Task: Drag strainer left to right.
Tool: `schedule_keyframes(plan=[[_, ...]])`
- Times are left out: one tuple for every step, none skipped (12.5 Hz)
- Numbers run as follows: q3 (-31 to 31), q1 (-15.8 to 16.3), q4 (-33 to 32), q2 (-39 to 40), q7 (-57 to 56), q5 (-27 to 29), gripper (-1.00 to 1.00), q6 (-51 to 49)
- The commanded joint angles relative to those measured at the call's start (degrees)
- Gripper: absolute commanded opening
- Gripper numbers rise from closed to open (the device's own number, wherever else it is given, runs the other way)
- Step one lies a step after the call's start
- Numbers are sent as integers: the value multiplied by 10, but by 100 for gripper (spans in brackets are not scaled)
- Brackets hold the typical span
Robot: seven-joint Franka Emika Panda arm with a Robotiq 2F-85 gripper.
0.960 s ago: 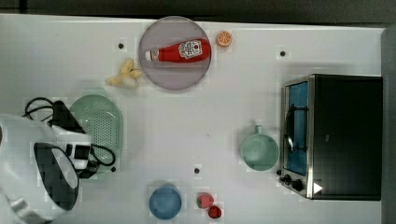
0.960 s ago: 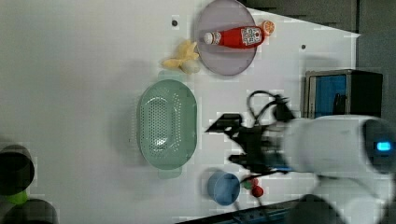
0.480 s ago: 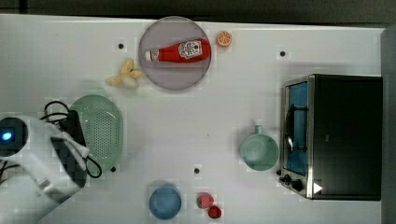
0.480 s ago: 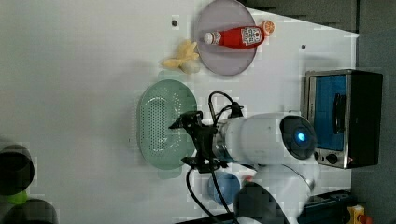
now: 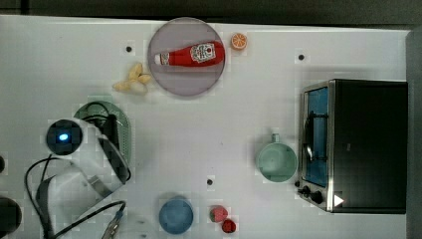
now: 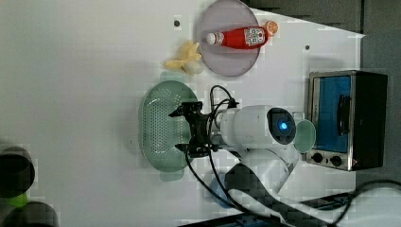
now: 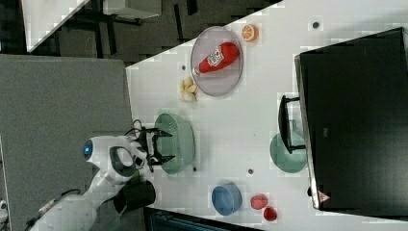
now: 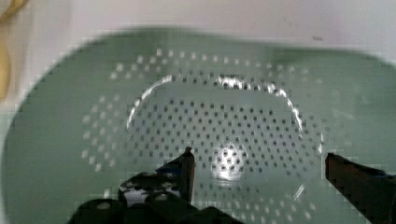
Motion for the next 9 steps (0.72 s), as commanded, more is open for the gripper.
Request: schedule_keyframes(plan=[[-23, 16, -1, 20, 45, -22, 100, 20], [-38, 23, -1, 23, 46, -30, 100, 34], [-52, 30, -3, 25, 48, -30, 100, 34], [-60, 34, -4, 26, 48, -30, 100, 35], [-66, 36, -6, 25, 48, -30, 100, 34], [-71, 36, -8, 25, 48, -30, 100, 33], [-75, 35, -9, 25, 48, -30, 100, 36], [-80, 34, -14, 23, 48, -30, 100, 34], [-86, 33, -21, 20, 48, -30, 100, 36]])
